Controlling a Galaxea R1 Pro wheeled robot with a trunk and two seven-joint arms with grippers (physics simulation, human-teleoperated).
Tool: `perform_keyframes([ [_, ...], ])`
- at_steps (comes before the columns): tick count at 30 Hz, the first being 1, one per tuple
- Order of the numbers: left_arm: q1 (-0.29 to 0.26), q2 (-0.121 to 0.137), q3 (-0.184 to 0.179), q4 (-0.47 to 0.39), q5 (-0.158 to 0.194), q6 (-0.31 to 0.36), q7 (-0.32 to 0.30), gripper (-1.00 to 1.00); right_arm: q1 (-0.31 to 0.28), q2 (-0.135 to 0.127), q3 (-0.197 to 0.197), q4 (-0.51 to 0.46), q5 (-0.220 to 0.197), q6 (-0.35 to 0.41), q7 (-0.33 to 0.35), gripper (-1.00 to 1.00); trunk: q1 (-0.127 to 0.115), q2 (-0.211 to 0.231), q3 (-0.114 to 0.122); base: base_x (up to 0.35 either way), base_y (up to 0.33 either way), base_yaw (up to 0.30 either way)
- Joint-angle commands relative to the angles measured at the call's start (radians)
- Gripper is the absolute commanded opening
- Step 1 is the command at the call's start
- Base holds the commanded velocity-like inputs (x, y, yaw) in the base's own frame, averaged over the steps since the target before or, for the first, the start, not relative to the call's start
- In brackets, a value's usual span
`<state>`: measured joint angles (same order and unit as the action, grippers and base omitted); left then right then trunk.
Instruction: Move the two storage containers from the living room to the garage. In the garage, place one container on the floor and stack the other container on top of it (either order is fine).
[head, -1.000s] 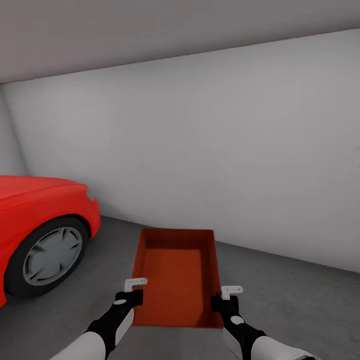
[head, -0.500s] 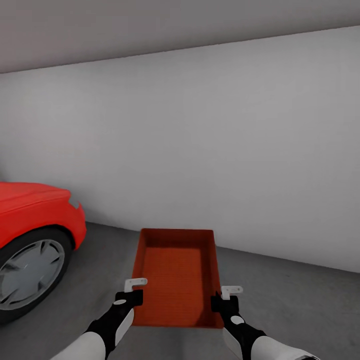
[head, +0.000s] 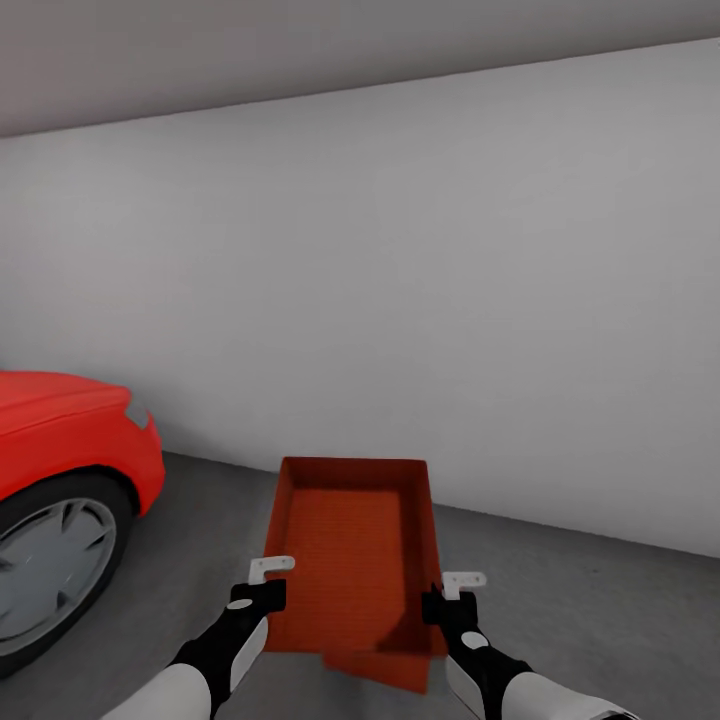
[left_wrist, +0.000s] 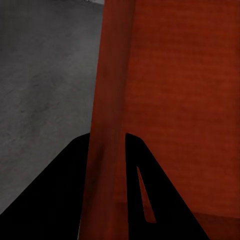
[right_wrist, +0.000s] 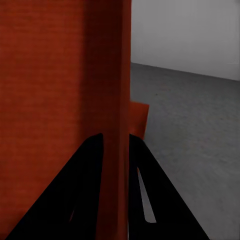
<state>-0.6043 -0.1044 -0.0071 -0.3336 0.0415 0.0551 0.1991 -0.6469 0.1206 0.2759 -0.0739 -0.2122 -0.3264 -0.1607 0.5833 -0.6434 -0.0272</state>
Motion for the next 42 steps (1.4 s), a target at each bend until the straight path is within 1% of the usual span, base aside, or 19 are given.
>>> perform_keyframes([
  [1, 0.000, -0.001, 0.010, -0.002, 0.000, 0.006, 0.008, -1.00, -0.001, 0.001, -0.018, 0.000, -0.016, -0.005, 0.000, -1.00, 0.001, -0.002, -0.002, 0.316, 0.095, -0.153],
  [8, 0.000, -0.001, 0.010, -0.002, 0.000, 0.006, 0.008, -1.00, -0.002, -0.001, -0.018, 0.000, -0.028, -0.006, 0.001, -1.00, 0.001, -0.002, 0.001, 0.316, 0.095, -0.217],
  [32, 0.000, -0.001, 0.010, -0.002, 0.000, 0.006, 0.008, -1.00, -0.002, -0.003, -0.018, 0.000, -0.029, -0.006, 0.001, -1.00, 0.001, -0.002, 0.009, 0.316, 0.095, -0.271],
  [42, 0.000, -0.001, 0.010, -0.003, 0.000, 0.006, 0.009, -1.00, -0.002, -0.003, -0.018, 0.000, -0.029, -0.006, 0.001, -1.00, 0.001, -0.002, 0.010, 0.316, 0.095, -0.046],
])
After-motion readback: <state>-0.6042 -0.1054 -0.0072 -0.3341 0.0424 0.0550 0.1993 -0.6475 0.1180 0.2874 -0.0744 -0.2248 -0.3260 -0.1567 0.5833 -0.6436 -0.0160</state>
